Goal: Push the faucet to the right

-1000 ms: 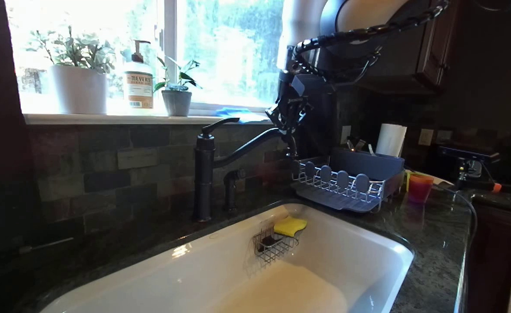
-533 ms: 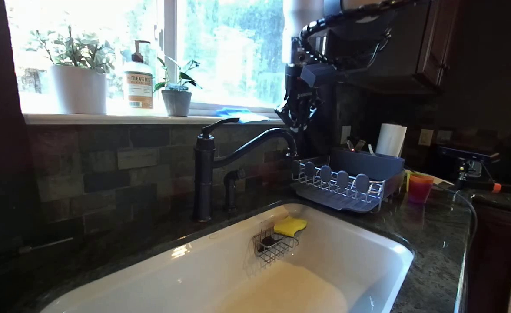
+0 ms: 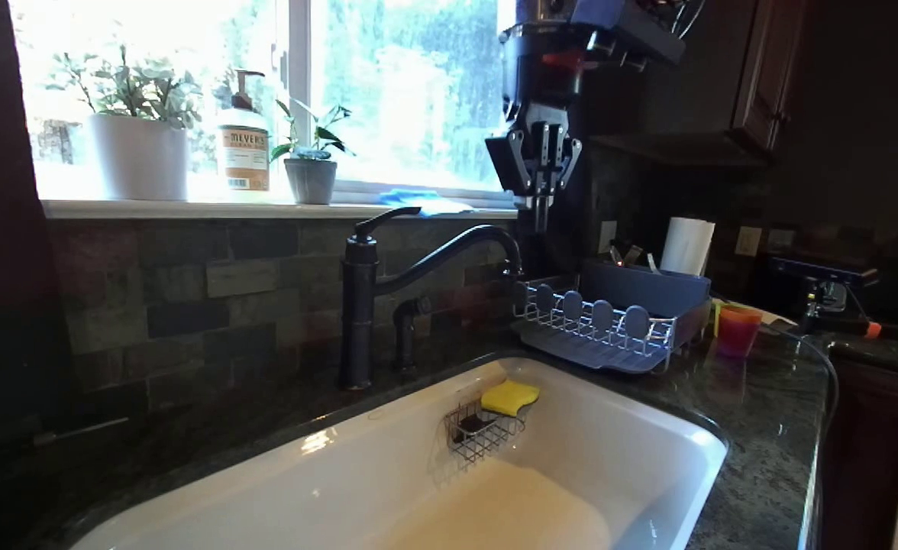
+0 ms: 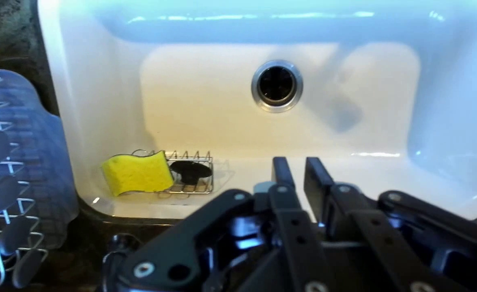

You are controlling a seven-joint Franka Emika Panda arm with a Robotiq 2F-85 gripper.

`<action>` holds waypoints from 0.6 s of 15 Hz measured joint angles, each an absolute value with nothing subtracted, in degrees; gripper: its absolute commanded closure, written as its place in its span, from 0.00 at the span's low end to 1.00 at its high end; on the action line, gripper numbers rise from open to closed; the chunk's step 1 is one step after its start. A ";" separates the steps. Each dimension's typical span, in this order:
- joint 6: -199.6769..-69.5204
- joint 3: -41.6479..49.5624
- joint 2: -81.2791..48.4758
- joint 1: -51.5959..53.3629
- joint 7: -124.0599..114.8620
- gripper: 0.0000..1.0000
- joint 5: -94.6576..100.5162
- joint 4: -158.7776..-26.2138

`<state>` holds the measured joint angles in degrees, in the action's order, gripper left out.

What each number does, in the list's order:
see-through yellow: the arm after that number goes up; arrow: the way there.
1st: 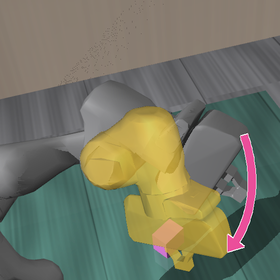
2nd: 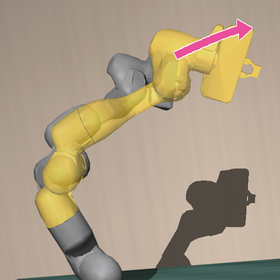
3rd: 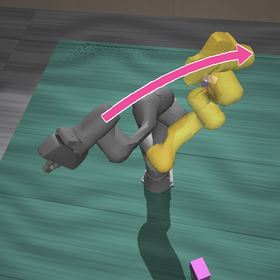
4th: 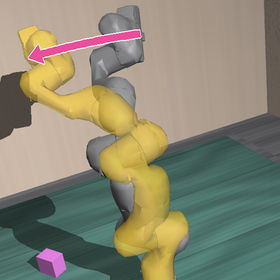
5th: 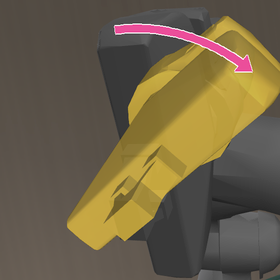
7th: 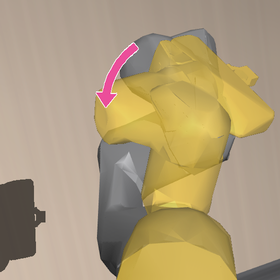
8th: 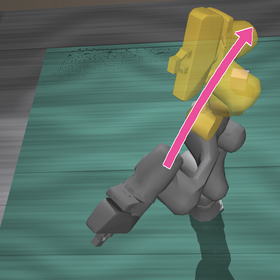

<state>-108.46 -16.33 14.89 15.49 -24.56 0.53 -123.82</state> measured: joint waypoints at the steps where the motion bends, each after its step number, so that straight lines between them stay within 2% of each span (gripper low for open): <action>1: -107.98 -16.35 15.48 15.96 -21.95 0.44 -1.07 -123.63; 6: -107.91 -16.39 19.53 17.59 -9.16 0.07 -3.68 -123.42; 7: -107.75 -16.37 20.59 17.68 -7.26 0.01 -3.69 -123.42; 9: -106.68 -15.87 22.85 17.66 -4.19 0.00 -3.69 -123.44</action>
